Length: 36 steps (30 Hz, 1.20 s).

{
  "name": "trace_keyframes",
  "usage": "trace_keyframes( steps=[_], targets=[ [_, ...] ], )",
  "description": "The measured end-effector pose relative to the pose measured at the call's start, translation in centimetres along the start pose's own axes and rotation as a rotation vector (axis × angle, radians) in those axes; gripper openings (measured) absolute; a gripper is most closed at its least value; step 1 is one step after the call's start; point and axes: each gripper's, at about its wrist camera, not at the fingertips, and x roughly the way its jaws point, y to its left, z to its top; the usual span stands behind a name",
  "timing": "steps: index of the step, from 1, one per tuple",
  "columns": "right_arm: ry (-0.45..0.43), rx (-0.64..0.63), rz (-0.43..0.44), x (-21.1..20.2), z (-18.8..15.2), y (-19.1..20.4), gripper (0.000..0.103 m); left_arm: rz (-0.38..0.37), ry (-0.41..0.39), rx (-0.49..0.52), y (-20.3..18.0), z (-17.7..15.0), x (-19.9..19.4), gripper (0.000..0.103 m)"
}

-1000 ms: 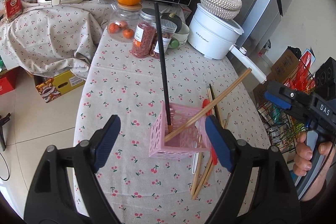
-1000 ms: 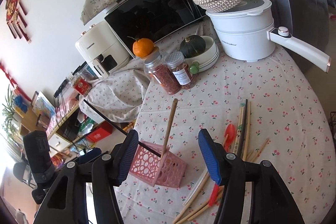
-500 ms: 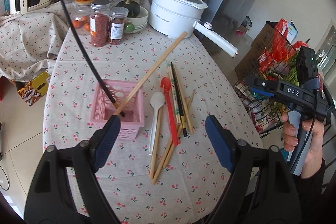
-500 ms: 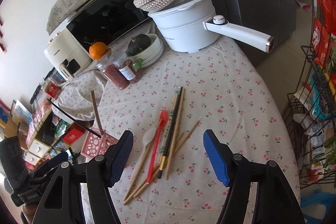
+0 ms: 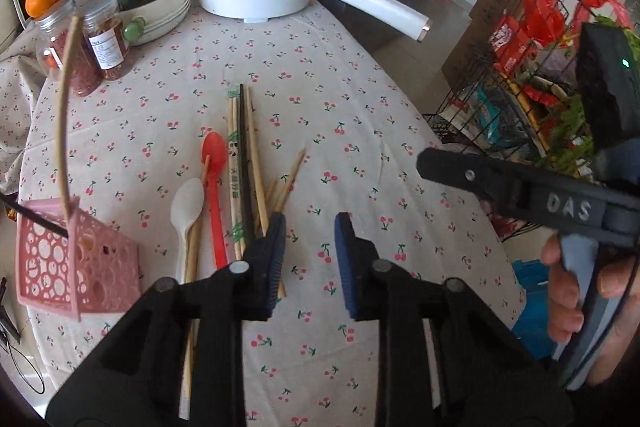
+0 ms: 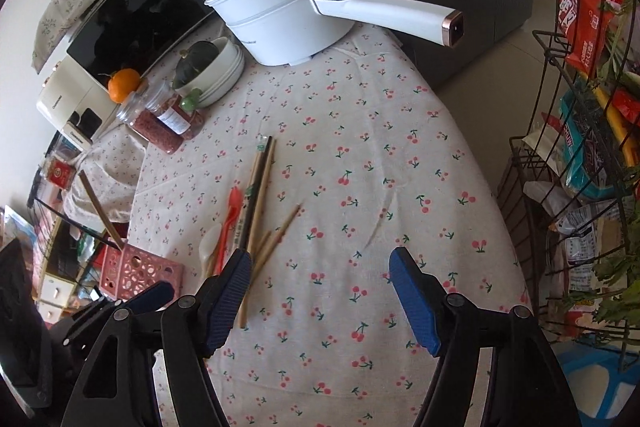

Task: Organize utensils
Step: 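Grasp a wooden chopstick with the left gripper and lift it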

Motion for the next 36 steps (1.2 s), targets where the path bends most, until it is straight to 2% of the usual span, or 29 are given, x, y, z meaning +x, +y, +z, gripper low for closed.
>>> trace_keyframes(
  steps=[2,8,14,20,24,27,36],
  targets=[
    [0.019,0.014,-0.011,0.7,0.1,-0.7,0.072,0.019,0.033,-0.038,0.5,1.5,2.2,0.008],
    [0.055,0.081,-0.016,2.1,0.8,-3.0,0.072,0.078,0.113,-0.106,1.6,4.4,7.6,0.007],
    [0.06,0.096,-0.011,2.8,1.7,-3.4,0.072,0.135,0.161,-0.152,2.5,5.8,10.6,0.007],
    [0.065,0.091,-0.003,3.1,2.0,-3.4,0.072,0.167,0.172,-0.169,2.7,6.3,11.0,0.007],
    [0.066,0.096,-0.005,3.3,2.1,-3.5,0.072,0.202,0.165,-0.12,2.0,7.3,10.9,0.007],
    [0.068,0.102,-0.008,3.4,2.2,-3.7,0.072,0.222,0.199,-0.114,2.2,7.1,11.1,0.007],
    [0.071,0.098,0.0,3.5,2.1,-3.6,0.072,0.219,0.244,-0.148,3.6,7.1,11.4,0.007]
  ],
)
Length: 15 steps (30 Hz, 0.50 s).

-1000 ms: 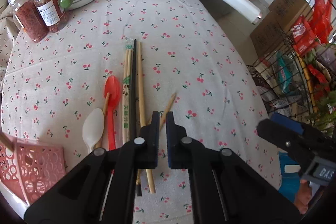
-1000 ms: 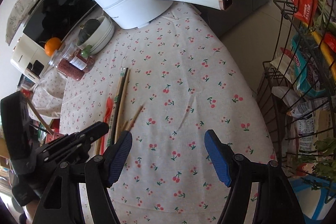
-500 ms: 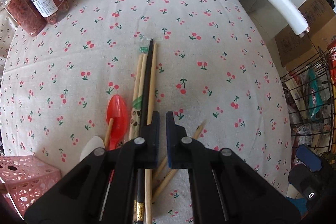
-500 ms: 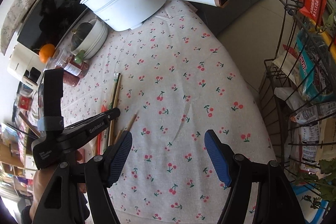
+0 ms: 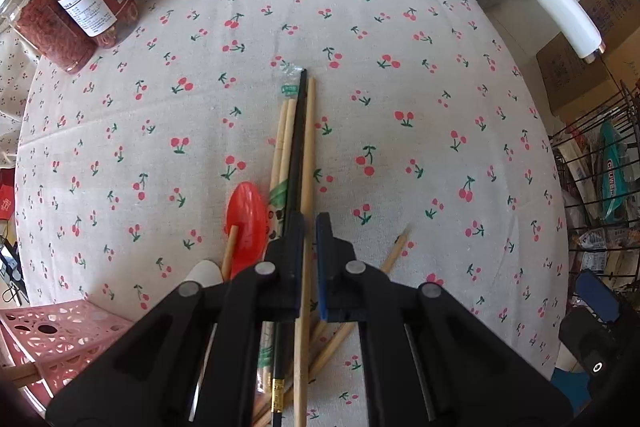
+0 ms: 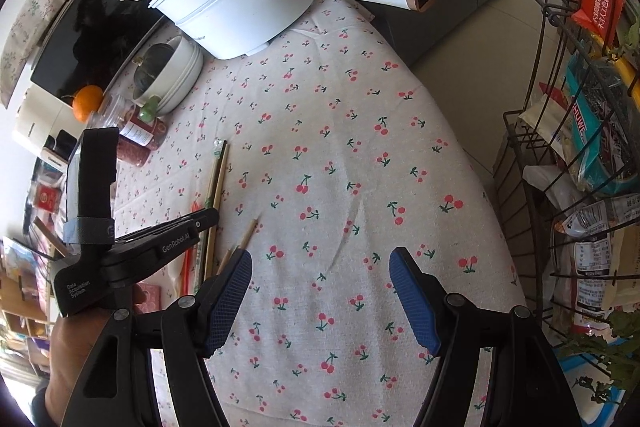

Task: Organize utensils
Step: 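Grasp a wooden chopstick with the left gripper and lift it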

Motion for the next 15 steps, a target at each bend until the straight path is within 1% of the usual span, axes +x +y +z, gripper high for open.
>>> trace_keyframes(
  steps=[6,12,15],
  targets=[
    [-0.001,0.003,-0.002,0.0,0.0,-0.1,0.072,-0.018,0.043,-0.033,0.7,0.8,1.4,0.007],
    [0.002,0.004,-0.003,0.0,0.1,-0.1,0.072,0.036,0.036,0.005,-0.4,1.3,1.8,0.008],
    [-0.001,0.009,-0.006,-0.1,0.0,-0.2,0.072,0.002,-0.016,0.04,-1.2,0.5,0.2,0.008]
  ],
)
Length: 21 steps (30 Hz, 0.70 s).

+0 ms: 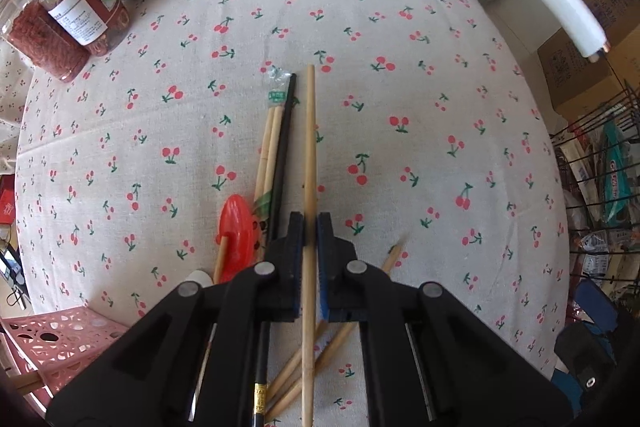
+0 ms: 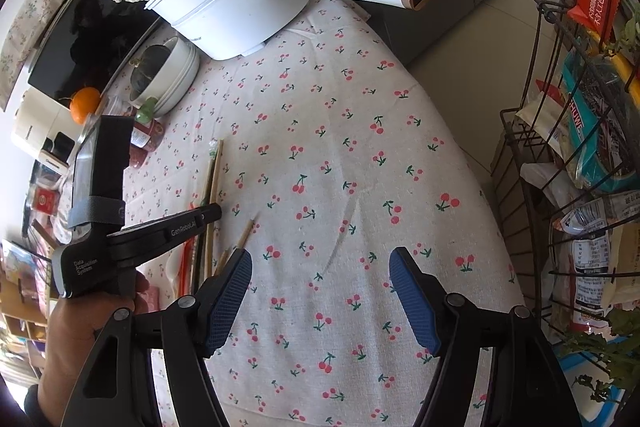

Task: Organize utensils
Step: 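Grasp a wooden chopstick with the left gripper and lift it, then carry the wooden chopstick toward the basket with the left gripper while the right gripper grasps a black chopstick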

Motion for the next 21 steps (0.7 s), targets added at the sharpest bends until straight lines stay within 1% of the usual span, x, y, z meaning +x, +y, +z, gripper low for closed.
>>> trace_keyframes(
  steps=[1,4,7,11,16,21],
  targets=[
    [-0.002,0.001,-0.001,-0.1,0.0,0.0,0.072,-0.007,-0.024,0.02,-0.5,-0.5,-1.0,0.007],
    [-0.012,0.0,-0.007,-0.3,-0.1,0.0,0.072,-0.062,-0.091,0.083,-1.2,-2.3,-4.1,0.007],
    [-0.012,0.002,-0.009,-0.5,-0.4,0.1,0.072,-0.123,-0.165,0.141,-1.2,-4.6,-7.7,0.007],
    [-0.011,0.0,-0.01,-0.6,-0.7,0.6,0.072,-0.163,-0.271,0.21,-0.6,-7.8,-12.0,0.007],
    [-0.013,-0.015,-0.019,-0.5,-1.1,1.8,0.072,-0.226,-0.382,0.223,2.6,-11.4,-16.4,0.007],
    [-0.005,-0.032,-0.009,0.5,-1.4,3.5,0.072,-0.279,-0.469,0.201,5.7,-13.8,-18.8,0.007]
  ],
)
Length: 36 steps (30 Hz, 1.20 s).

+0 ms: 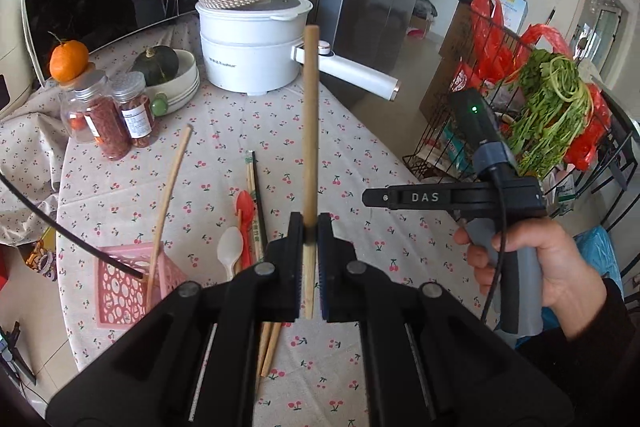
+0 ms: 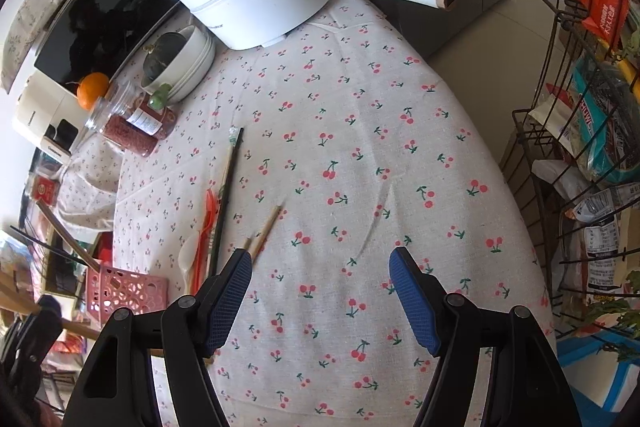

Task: Organize utensils
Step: 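Carry the wooden chopstick toward the basket with the left gripper while the right gripper grasps a black chopstick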

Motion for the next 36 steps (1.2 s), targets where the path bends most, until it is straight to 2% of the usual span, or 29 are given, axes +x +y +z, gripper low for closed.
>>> trace_keyframes(
  steps=[4,6,11,15,20,24,26,29,36],
  targets=[
    [0.012,-0.015,0.027,1.3,0.0,1.8,0.07,-0.01,-0.044,-0.034,2.0,-1.2,-1.2,0.007],
    [0.025,-0.022,0.048,2.3,0.0,3.0,0.063,-0.017,-0.047,-0.051,2.9,-1.5,-1.7,0.007],
    [0.07,-0.054,0.093,5.4,0.1,6.2,0.038,-0.027,-0.064,-0.092,5.0,-2.5,-3.4,0.007],
    [0.09,-0.087,0.091,7.9,0.5,8.8,0.028,-0.028,-0.057,-0.113,6.2,-3.4,-4.2,0.007],
    [0.105,-0.088,0.044,10.4,0.8,10.1,0.019,-0.033,-0.054,-0.132,7.5,-4.1,-5.0,0.007],
    [0.111,-0.08,0.003,11.7,0.9,10.0,0.017,-0.032,-0.048,-0.143,8.4,-4.6,-5.3,0.007],
    [0.118,-0.097,-0.049,11.7,1.1,10.2,0.009,-0.031,-0.048,-0.152,8.8,-4.8,-5.5,0.007],
    [0.116,-0.136,-0.154,11.5,1.1,10.5,0.009,-0.033,-0.049,-0.162,9.2,-4.8,-5.8,0.007],
    [0.084,-0.154,-0.18,11.9,1.3,10.8,0.006,-0.03,-0.073,-0.162,9.2,-4.9,-6.7,0.007]
  ],
)
